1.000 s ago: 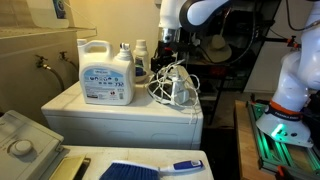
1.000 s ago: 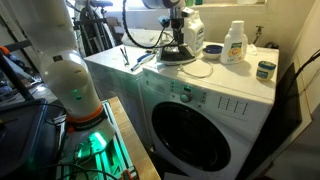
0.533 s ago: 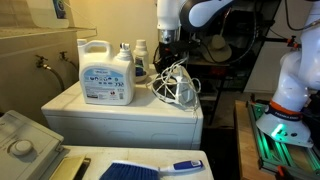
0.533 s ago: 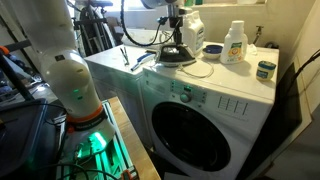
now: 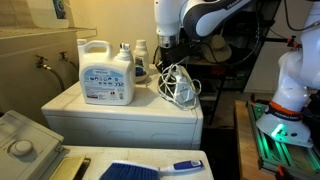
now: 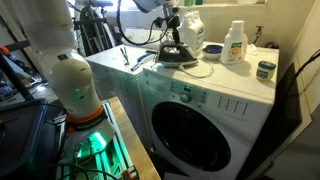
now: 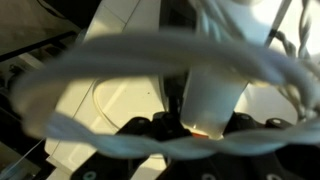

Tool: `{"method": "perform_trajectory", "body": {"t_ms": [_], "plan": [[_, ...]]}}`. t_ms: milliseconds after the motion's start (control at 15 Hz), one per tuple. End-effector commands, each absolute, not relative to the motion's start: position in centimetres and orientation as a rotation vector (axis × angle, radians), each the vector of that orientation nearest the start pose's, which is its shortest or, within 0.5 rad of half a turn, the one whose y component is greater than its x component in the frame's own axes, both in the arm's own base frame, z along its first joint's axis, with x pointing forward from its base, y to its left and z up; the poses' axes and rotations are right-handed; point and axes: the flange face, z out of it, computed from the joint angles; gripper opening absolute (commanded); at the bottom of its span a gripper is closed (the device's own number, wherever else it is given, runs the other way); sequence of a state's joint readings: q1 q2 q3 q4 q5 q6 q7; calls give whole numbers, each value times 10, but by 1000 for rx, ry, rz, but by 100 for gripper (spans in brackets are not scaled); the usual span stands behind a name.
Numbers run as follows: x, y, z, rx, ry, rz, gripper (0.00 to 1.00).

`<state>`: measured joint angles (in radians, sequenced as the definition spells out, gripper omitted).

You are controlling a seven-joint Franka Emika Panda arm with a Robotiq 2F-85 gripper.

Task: Put the iron in an upright position

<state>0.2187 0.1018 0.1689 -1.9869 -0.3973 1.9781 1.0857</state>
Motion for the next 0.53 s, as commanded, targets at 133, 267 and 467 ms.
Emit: {"method": "perform_trajectory", "body": {"t_ms": [133,267,467], "plan": [[533,193,424,-3459,1043,-632,16],[531,193,416,-3504,1100,-754,16],[528,192,404,-3542,1212,-936,16]]}}
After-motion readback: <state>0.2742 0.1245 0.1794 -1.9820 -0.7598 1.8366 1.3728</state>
